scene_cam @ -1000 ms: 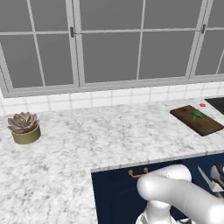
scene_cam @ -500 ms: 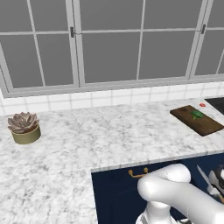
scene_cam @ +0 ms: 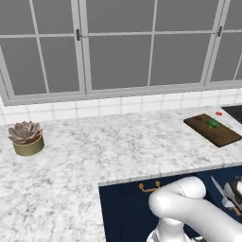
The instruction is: Place the appropriate cutting tool for cutting the broccoli skin on the cutting board.
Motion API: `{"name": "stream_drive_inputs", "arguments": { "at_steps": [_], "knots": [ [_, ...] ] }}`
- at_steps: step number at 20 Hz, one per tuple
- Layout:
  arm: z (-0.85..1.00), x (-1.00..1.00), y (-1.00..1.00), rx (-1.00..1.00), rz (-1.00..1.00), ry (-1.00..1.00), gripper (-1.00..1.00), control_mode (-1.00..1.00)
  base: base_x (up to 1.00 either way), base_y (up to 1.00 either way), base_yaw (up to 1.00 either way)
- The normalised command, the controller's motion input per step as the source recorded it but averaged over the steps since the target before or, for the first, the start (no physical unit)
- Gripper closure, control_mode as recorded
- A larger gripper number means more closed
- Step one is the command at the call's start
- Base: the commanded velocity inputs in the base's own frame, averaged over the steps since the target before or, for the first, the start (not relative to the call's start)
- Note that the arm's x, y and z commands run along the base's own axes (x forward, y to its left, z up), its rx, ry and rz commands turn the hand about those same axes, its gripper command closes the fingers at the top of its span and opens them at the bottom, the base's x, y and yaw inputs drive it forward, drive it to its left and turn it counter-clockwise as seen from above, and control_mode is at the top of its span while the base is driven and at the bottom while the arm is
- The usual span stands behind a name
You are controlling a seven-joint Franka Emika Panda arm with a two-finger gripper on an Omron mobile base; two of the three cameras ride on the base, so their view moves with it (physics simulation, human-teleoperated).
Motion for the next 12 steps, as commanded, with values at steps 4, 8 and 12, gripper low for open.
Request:
{"name": "stream_drive_inputs", "arguments": {
  "at_steps": [4,8,12],
  "knots": [
    [-0.31,-0.24,0.10,0.00,0.00,-0.04,1.00,-1.00,0.00,0.00,0.00],
    [-0.11,-0.20,0.02,0.00,0.00,-0.01,1.00,-1.00,0.00,0.00,0.00],
    [0.00,0.00,0.12,0.00,0.00,-0.01,1.00,-1.00,0.00,0.00,0.00]
  ]
}}
